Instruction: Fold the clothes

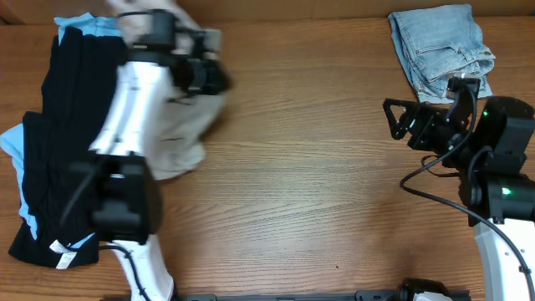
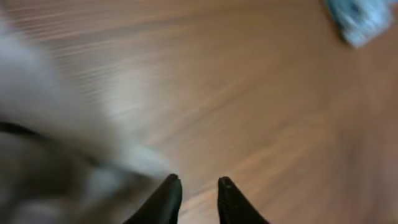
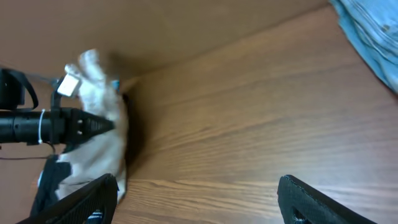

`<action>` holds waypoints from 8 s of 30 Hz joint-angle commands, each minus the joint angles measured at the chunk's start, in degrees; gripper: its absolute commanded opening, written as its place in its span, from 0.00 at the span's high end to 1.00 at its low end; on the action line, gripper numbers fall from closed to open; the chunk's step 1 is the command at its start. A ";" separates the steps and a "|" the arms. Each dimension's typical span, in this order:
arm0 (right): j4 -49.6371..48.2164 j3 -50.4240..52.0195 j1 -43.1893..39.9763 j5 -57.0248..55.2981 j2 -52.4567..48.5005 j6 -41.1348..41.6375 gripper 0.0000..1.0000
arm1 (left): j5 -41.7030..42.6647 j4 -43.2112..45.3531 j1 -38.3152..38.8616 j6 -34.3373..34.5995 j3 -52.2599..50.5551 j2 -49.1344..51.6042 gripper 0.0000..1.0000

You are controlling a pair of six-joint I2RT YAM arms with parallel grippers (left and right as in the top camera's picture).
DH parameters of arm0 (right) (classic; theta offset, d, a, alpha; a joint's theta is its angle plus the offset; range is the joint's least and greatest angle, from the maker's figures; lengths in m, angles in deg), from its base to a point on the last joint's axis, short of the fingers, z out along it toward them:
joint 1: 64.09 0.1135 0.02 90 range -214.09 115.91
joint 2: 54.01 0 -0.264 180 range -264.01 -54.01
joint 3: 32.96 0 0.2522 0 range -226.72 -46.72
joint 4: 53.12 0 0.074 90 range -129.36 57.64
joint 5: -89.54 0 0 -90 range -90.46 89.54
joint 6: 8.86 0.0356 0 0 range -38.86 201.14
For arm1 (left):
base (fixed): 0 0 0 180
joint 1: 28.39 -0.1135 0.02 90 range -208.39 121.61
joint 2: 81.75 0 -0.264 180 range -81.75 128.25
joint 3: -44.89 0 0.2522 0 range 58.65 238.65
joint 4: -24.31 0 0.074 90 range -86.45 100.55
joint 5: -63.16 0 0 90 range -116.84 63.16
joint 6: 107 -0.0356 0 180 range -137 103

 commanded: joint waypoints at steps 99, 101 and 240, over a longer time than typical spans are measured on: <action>10.01 -9.25 -19.39 7.26 -7.54 -2.03 0.09 | -29.40 -21.33 20.44 4.33 28.06 16.57 0.40; 9.99 -9.25 -18.08 6.86 -7.80 -2.01 0.09 | -29.22 -20.00 20.22 4.39 28.06 18.14 0.40; 8.24 -2.36 28.94 -13.64 -43.60 -3.08 0.60 | -15.15 -43.58 -10.23 -7.61 56.28 -0.74 0.06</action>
